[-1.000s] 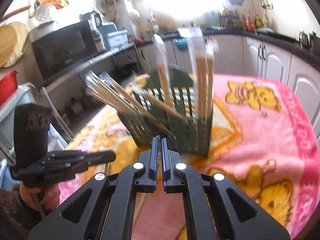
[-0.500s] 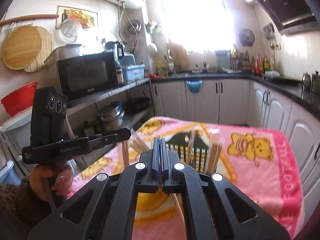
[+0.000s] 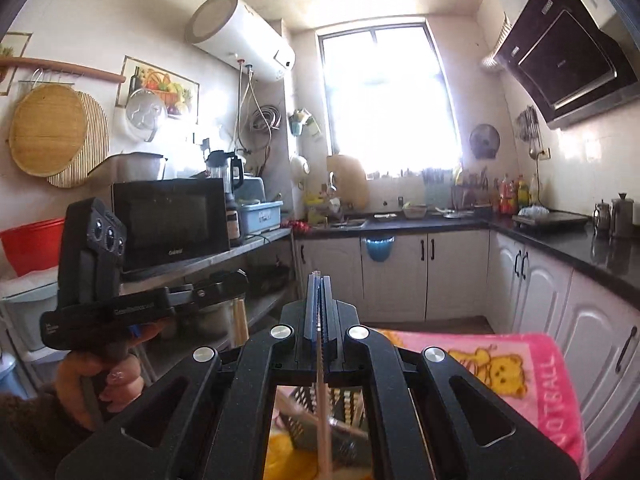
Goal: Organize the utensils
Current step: 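Lift both held chopsticks and lower them into the green basket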
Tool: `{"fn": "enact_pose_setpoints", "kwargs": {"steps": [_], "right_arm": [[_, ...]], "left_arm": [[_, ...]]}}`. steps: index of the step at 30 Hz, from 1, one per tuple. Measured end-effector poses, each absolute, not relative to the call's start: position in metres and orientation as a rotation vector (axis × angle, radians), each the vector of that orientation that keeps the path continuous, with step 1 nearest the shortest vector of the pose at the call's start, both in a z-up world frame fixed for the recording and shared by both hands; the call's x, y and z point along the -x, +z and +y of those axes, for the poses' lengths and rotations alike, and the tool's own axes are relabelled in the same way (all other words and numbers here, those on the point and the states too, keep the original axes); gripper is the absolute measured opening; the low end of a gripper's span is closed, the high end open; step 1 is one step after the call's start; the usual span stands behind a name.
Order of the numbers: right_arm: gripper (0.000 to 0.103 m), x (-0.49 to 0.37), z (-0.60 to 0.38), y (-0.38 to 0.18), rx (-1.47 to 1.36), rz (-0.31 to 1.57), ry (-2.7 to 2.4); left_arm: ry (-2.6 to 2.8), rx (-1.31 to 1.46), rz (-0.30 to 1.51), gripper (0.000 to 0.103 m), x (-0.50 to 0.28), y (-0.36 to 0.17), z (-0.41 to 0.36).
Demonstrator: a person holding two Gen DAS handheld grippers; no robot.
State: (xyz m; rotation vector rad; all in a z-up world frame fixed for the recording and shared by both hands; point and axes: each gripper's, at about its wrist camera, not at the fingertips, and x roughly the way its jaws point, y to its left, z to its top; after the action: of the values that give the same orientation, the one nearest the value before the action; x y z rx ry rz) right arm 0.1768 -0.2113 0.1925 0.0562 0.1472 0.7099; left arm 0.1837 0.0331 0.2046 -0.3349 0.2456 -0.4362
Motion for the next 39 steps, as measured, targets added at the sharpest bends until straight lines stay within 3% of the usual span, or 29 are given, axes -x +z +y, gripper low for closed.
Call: {"fn": "enact_pose_setpoints", "kwargs": {"steps": [17,31,39], "right_arm": [[0.001,-0.232,-0.202,0.223,-0.095,0.073,0.669],[0.001,-0.264,-0.197,0.237,-0.090,-0.023,0.646],[0.001,-0.285,-0.196,0.198,-0.082,0.048,0.632]], "left_arm": [[-0.368,0.372,0.162,0.001,-0.227,0.242,0.046],[-0.320,0.362,0.173,0.001,-0.268,0.211,0.035],[-0.304,0.321,0.181,0.001,-0.275,0.185,0.027]]}}
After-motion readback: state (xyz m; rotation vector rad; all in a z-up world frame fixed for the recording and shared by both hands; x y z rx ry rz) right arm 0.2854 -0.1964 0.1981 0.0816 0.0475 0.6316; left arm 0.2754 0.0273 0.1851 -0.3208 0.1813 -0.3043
